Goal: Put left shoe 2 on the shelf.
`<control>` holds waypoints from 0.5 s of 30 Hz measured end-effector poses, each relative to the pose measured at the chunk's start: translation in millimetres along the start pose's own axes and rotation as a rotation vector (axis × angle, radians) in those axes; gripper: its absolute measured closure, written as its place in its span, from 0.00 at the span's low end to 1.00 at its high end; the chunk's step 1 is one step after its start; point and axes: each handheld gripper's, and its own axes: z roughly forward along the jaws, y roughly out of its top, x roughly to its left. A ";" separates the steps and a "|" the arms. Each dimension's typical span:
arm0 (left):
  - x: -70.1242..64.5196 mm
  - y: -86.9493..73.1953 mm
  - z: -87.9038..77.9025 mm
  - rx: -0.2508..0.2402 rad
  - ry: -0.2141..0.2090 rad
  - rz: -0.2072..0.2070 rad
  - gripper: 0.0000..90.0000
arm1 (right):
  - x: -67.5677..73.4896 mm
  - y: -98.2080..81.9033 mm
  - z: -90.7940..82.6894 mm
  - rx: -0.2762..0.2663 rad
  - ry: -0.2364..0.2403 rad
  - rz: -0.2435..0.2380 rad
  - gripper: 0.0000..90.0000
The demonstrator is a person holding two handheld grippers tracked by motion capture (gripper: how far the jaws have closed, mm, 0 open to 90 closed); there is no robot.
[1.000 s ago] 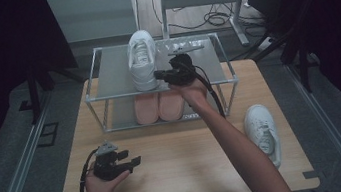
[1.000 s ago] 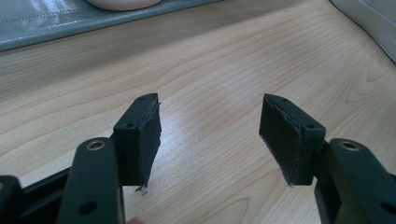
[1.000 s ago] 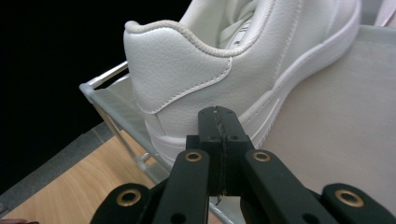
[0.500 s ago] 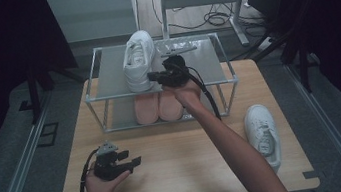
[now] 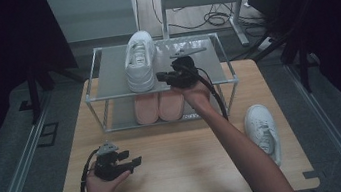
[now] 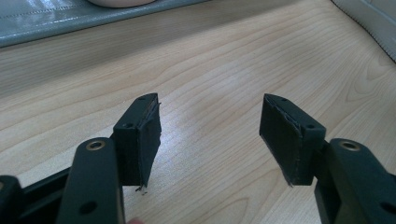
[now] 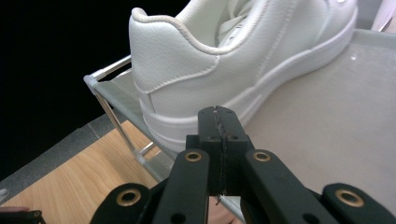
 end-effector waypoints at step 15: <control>-1.1 0.4 0.3 0.015 0.007 0.003 0.43 | -16.8 -29.1 -60.5 -0.018 -0.037 -0.018 1.00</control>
